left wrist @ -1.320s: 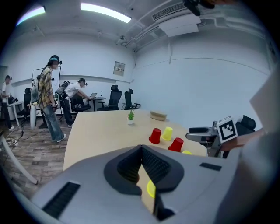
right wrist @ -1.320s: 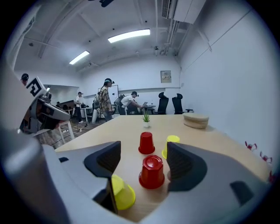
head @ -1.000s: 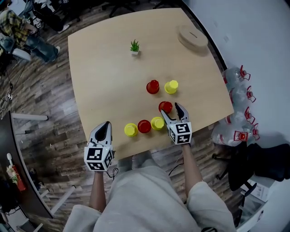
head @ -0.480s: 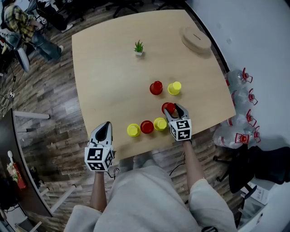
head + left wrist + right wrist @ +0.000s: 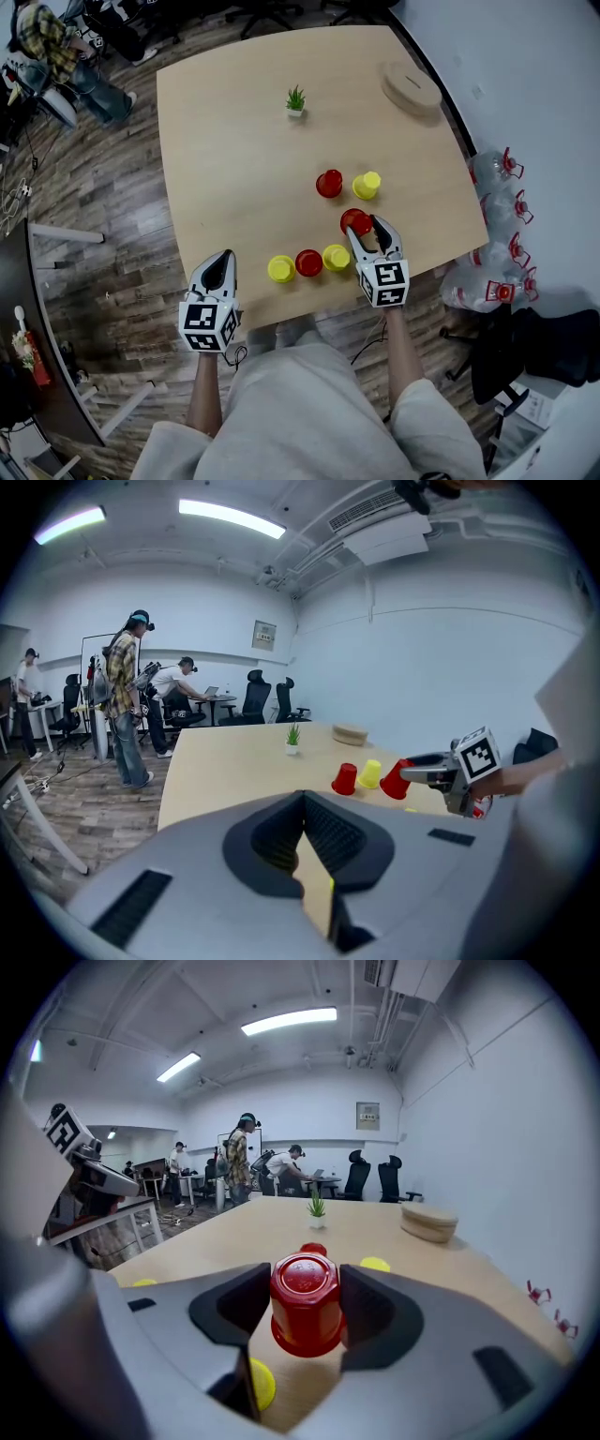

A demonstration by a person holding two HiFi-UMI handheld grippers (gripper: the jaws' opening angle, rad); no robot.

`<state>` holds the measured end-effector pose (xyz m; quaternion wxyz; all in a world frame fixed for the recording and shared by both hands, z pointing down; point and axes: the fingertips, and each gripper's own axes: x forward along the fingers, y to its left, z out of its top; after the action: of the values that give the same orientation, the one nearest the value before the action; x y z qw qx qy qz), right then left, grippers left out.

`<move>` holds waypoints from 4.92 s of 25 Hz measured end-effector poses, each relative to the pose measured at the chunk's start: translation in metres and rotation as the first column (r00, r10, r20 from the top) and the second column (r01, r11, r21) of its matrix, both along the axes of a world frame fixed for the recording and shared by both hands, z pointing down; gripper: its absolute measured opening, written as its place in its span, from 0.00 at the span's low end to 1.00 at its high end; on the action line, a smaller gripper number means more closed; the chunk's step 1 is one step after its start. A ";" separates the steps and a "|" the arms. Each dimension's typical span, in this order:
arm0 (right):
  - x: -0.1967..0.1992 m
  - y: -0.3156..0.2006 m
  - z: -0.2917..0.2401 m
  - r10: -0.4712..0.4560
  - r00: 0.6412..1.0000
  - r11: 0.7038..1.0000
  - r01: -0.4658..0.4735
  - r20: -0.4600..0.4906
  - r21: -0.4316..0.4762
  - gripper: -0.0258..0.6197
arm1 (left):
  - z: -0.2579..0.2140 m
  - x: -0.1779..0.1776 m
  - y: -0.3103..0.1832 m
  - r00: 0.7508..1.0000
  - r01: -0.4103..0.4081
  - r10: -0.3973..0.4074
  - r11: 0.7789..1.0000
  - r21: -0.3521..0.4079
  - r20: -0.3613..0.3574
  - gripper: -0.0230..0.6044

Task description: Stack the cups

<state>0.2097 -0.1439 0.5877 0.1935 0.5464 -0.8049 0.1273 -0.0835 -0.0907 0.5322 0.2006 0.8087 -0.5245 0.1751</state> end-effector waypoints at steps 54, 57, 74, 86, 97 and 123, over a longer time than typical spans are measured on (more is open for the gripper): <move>-0.149 0.088 -0.041 -0.229 0.967 0.973 0.231 0.113 -0.008 0.56 | -0.020 -0.037 0.006 0.998 0.045 -0.042 0.997 0.067 -0.047 0.05; -0.131 0.080 -0.060 -0.177 0.975 0.984 0.174 0.134 0.037 0.55 | -0.020 -0.035 0.004 0.998 0.036 -0.033 0.997 0.067 -0.048 0.05; -0.049 -0.033 -0.049 -0.068 0.996 0.997 0.066 0.056 0.041 0.55 | -0.021 -0.019 -0.011 0.999 0.024 -0.022 0.998 0.063 -0.033 0.05; -0.041 -0.101 0.036 -0.062 0.998 0.984 0.066 0.030 -0.167 0.55 | -0.016 -0.026 -0.021 0.997 0.079 -0.079 0.996 0.043 -0.008 0.05; -0.045 -0.115 0.086 -0.045 0.999 0.951 0.045 0.008 -0.307 0.51 | -0.015 -0.040 -0.016 0.992 0.126 -0.127 0.991 0.033 0.007 0.05; -0.026 -0.067 0.030 -0.010 1.000 0.973 0.006 -0.017 -0.230 0.39 | -0.013 -0.044 -0.016 0.996 0.085 -0.084 0.996 0.036 -0.006 0.05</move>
<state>0.1838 -0.2110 0.6180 0.2632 0.5182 -0.7852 0.2139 -0.1276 -0.1070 0.5188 0.1944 0.7896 -0.5609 0.1554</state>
